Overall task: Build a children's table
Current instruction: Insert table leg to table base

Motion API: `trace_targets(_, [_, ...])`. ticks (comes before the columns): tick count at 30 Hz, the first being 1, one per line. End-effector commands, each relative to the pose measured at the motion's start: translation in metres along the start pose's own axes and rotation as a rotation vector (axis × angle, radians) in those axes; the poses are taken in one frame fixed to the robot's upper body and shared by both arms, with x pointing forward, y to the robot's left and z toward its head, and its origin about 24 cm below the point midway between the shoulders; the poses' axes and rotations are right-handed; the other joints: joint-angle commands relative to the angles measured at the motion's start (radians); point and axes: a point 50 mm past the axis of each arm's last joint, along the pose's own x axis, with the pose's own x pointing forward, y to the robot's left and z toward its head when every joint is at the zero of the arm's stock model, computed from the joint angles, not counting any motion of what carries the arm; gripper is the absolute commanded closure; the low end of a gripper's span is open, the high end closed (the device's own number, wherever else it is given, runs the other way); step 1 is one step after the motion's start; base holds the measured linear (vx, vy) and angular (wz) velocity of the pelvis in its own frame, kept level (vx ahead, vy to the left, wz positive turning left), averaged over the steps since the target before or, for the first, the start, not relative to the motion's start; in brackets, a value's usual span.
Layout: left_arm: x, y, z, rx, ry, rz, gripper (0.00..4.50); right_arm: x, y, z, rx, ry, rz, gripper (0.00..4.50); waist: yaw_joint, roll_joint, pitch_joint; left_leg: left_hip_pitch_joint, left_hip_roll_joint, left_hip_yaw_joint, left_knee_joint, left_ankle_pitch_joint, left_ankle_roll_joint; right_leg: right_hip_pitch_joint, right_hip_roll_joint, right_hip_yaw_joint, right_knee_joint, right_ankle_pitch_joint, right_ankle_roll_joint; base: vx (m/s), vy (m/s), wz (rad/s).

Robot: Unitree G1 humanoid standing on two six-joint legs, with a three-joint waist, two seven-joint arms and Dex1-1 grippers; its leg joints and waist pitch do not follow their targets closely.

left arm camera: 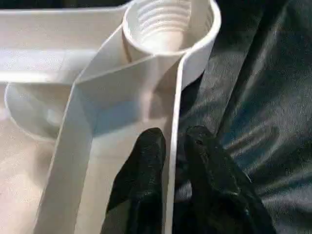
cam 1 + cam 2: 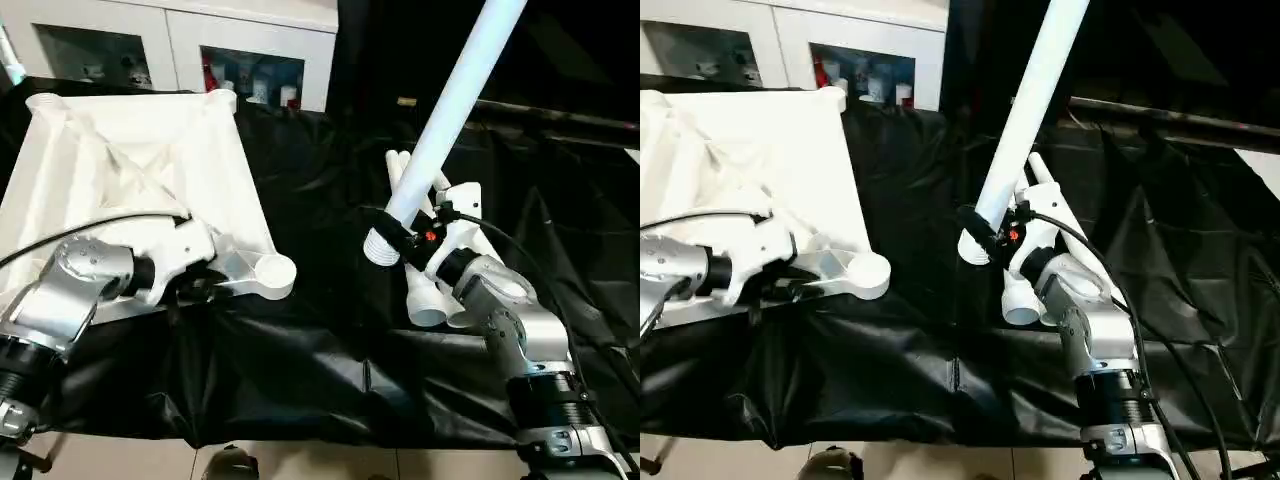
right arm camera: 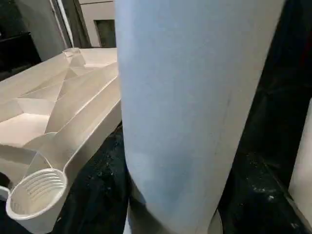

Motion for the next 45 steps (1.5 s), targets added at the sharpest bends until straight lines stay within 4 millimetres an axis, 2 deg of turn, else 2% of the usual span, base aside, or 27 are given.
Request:
trace_targets(1, [-0.001,-0.001,0.001,0.011,0.014,-0.007,3.91,-0.001,-0.001,0.006,-0.009,-0.017,0.002,2.59,-0.004,0.023,-0.068,0.047,0.041,-0.014,-0.084,-0.331,-0.095,0.012,-0.085,0.041,-0.074,-0.224,-0.171,0.0,0.0,0.0])
trace_targets(2, [-0.002,0.0,0.001,0.005,0.011,0.001,4.01,0.0,-0.001,0.006,-0.009,-0.017,0.005,2.59,-0.004,0.017,-0.068,0.047,0.042,-0.013,-0.083,-0.33,-0.093,0.012,-0.086,0.041,-0.074,-0.231,-0.171,0.0,0.0,0.0])
trace_targets(4, [-0.005,0.0,0.002,-0.005,-0.007,0.008,4.14,0.002,0.001,0.007,-0.009,-0.016,0.015,2.59,-0.004,0.02,-0.067,0.046,0.042,-0.014,-0.084,-0.329,-0.092,0.012,-0.087,0.042,-0.075,-0.238,-0.17,0.0,0.0,0.0])
trace_targets(5, [-0.005,0.0,0.002,-0.005,-0.007,0.008,4.25,0.002,0.001,0.007,-0.009,-0.016,0.015,2.59,-0.005,0.014,-0.068,0.045,0.042,-0.013,-0.084,-0.328,-0.091,0.012,-0.087,0.041,-0.075,-0.24,-0.17,0.0,0.0,0.0])
trace_targets(6, [-0.006,0.0,0.003,-0.011,-0.02,0.006,4.32,0.003,0.001,0.006,-0.008,-0.014,0.021,2.59,-0.004,0.017,-0.067,0.046,0.042,-0.014,-0.084,-0.327,-0.089,0.012,-0.088,0.041,-0.076,-0.249,-0.168,0.0,0.0,0.0])
trace_targets(7, [-0.006,-0.002,0.007,-0.024,-0.052,0.001,4.34,0.005,0.003,0.005,-0.005,-0.002,0.039,2.59,-0.005,0.012,-0.068,0.044,0.042,-0.014,-0.084,-0.319,-0.086,0.014,-0.089,0.041,-0.075,-0.248,-0.168,0.0,0.0,0.0])
trace_targets(10, [-0.003,-0.006,0.009,-0.029,-0.063,-0.011,4.47,0.007,0.006,0.003,-0.001,0.019,0.063,2.59,-0.011,0.013,-0.068,0.041,0.042,-0.014,-0.085,-0.301,-0.086,0.015,-0.085,0.039,-0.07,-0.205,-0.18,0.0,0.0,0.0])
trace_targets(14, [0.009,-0.015,0.008,-0.011,-0.037,-0.036,4.5,0.012,0.009,-0.002,-0.01,0.055,0.102,2.59,-0.013,0.011,-0.068,0.041,0.041,-0.012,-0.082,-0.285,-0.075,0.018,-0.087,0.041,-0.072,-0.193,-0.182,0.0,0.0,0.0])
trace_targets(15, [0.018,-0.021,0.007,0.009,-0.022,-0.048,4.5,0.015,0.011,-0.004,-0.001,0.079,0.124,2.59,-0.012,0.011,-0.069,0.043,0.042,-0.011,-0.081,-0.28,-0.074,0.017,-0.086,0.041,-0.072,-0.191,-0.181,0.0,0.0,0.0])
trace_targets(19, [0.042,-0.033,0.022,0.041,-0.052,-0.081,4.5,0.027,0.018,-0.005,0.019,0.114,0.198,2.59,-0.01,0.015,-0.068,0.048,0.044,-0.012,-0.08,-0.312,-0.085,0.013,-0.088,0.041,-0.074,-0.218,-0.185,0.0,0.0,0.0])
trace_targets(22, [0.054,-0.036,0.034,0.053,-0.094,-0.078,4.5,0.034,0.02,-0.001,0.032,0.108,0.223,2.59,-0.003,0.005,-0.067,0.049,0.046,-0.01,-0.08,-0.321,-0.086,0.012,-0.089,0.041,-0.079,-0.249,-0.173,0.0,0.0,0.0])
trace_targets(23, [0.056,-0.036,0.036,0.055,-0.1,-0.078,4.5,0.035,0.02,0.0,0.036,0.106,0.227,2.59,0.001,0.007,-0.067,0.051,0.046,-0.01,-0.08,-0.319,-0.086,0.011,-0.089,0.041,-0.078,-0.252,-0.168,0.0,0.0,0.0])
trace_targets(25, [0.066,-0.039,0.043,0.064,-0.115,-0.086,4.5,0.041,0.022,0.003,0.028,0.113,0.261,2.59,0.007,-0.005,-0.067,0.05,0.045,-0.008,-0.08,-0.32,-0.084,0.011,-0.091,0.042,-0.082,-0.278,-0.156,0.0,0.0,0.0])
trace_targets(26, [0.069,-0.04,0.045,0.067,-0.117,-0.088,4.5,0.042,0.023,0.004,0.023,0.12,0.271,2.59,0.01,-0.001,-0.066,0.051,0.046,-0.008,-0.079,-0.319,-0.084,0.009,-0.092,0.042,-0.083,-0.287,-0.149,0.0,0.0,0.0])
trace_targets(27, [0.069,-0.04,0.045,0.067,-0.117,-0.088,4.5,0.042,0.023,0.004,0.023,0.12,0.271,2.59,0.01,-0.002,-0.066,0.05,0.046,-0.008,-0.08,-0.318,-0.085,0.01,-0.092,0.042,-0.083,-0.289,-0.147,0.0,0.0,0.0])
trace_targets(28, [0.073,-0.042,0.049,0.079,-0.122,-0.097,4.5,0.044,0.024,0.003,0.0,0.147,0.301,2.59,0.009,-0.009,-0.067,0.045,0.045,-0.008,-0.08,-0.306,-0.081,0.014,-0.093,0.04,-0.081,-0.291,-0.142,0.0,0.0,0.0])
trace_targets(29, [0.073,-0.042,0.049,0.079,-0.122,-0.097,4.5,0.044,0.024,0.003,0.0,0.147,0.301,2.59,0.009,-0.007,-0.068,0.046,0.046,-0.008,-0.08,-0.305,-0.081,0.013,-0.093,0.04,-0.082,-0.293,-0.139,0.0,0.0,0.0])
trace_targets(30, [0.074,-0.042,0.05,0.088,-0.118,-0.095,4.5,0.044,0.024,0.002,-0.022,0.17,0.319,2.59,0.007,-0.016,-0.066,0.046,0.045,-0.004,-0.079,-0.306,-0.076,0.011,-0.092,0.04,-0.085,-0.302,-0.134,0.0,0.0,0.0])
trace_targets(32, [0.075,-0.04,0.051,0.101,-0.112,-0.09,4.5,0.044,0.023,0.0,-0.021,0.183,0.327,2.59,0.011,-0.013,-0.067,0.049,0.046,-0.001,-0.078,-0.302,-0.071,0.008,-0.096,0.041,-0.086,-0.311,-0.128,0.0,0.0,0.0])
trace_targets(35, [0.075,-0.04,0.052,0.107,-0.115,-0.095,4.5,0.043,0.021,-0.002,-0.029,0.199,0.328,2.59,0.009,-0.013,-0.069,0.047,0.046,-0.002,-0.079,-0.31,-0.077,0.009,-0.094,0.038,-0.084,-0.313,-0.128,0.0,0.0,0.0])
trace_targets(36, [0.074,-0.039,0.053,0.116,-0.121,-0.099,4.5,0.043,0.02,-0.006,-0.037,0.215,0.323,2.59,0.009,-0.006,-0.069,0.049,0.046,-0.003,-0.08,-0.324,-0.082,0.006,-0.096,0.039,-0.084,-0.317,-0.127,0.0,0.0,0.0])
trace_targets(38, [0.074,-0.039,0.054,0.123,-0.124,-0.103,4.5,0.042,0.02,-0.008,-0.036,0.222,0.321,2.59,0.008,-0.012,-0.069,0.047,0.046,-0.003,-0.08,-0.333,-0.085,0.007,-0.096,0.039,-0.086,-0.327,-0.125,0.0,0.0,0.0])
trace_targets(40, [0.073,-0.039,0.054,0.135,-0.128,-0.117,4.5,0.041,0.019,-0.012,-0.038,0.238,0.32,2.59,0.009,-0.012,-0.068,0.046,0.046,-0.003,-0.079,-0.333,-0.084,0.007,-0.098,0.04,-0.088,-0.334,-0.125,0.0,0.0,0.0])
trace_targets(41, [0.073,-0.039,0.054,0.136,-0.128,-0.118,4.5,0.04,0.019,-0.013,-0.039,0.239,0.32,2.59,0.01,-0.009,-0.069,0.046,0.046,-0.004,-0.079,-0.332,-0.083,0.008,-0.099,0.04,-0.088,-0.335,-0.126,0.0,0.0,0.0])
trace_targets(42, [0.072,-0.04,0.054,0.144,-0.131,-0.131,4.5,0.039,0.019,-0.015,-0.043,0.243,0.322,2.59,0.01,-0.011,-0.069,0.045,0.046,-0.004,-0.08,-0.33,-0.082,0.009,-0.099,0.04,-0.089,-0.337,-0.124,0.0,0.0,0.0])
trace_targets(43, [0.072,-0.04,0.054,0.151,-0.137,-0.144,4.5,0.039,0.019,-0.016,-0.044,0.246,0.319,2.59,0.009,-0.005,-0.07,0.046,0.047,-0.005,-0.08,-0.334,-0.085,0.007,-0.097,0.04,-0.088,-0.33,-0.123,0.0,0.0,0.0])
trace_targets(45, [0.072,-0.042,0.056,0.157,-0.154,-0.167,4.5,0.038,0.017,-0.019,-0.034,0.249,0.312,2.59,0.009,-0.005,-0.07,0.046,0.047,-0.004,-0.08,-0.333,-0.087,0.007,-0.096,0.04,-0.085,-0.311,-0.13,0.0,0.0,0.0])
